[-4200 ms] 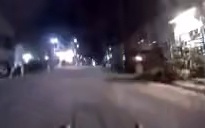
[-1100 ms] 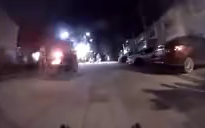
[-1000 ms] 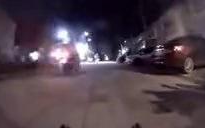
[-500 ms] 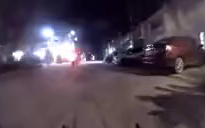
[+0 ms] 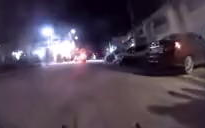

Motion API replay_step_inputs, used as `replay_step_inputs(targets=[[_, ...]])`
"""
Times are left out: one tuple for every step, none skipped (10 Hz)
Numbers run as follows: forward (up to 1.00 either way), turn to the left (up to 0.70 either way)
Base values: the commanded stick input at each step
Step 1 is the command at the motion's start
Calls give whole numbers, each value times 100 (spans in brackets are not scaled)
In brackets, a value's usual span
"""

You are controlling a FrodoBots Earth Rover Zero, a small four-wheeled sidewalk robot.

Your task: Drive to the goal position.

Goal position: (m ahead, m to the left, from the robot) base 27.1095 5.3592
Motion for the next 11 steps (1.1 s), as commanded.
replay_step_inputs(targets=[[85, -29], [85, 0], [85, 0], [85, 0], [85, 0], [85, 0], [85, 0], [85, 0], [85, 0], [85, 0], [85, 0]])
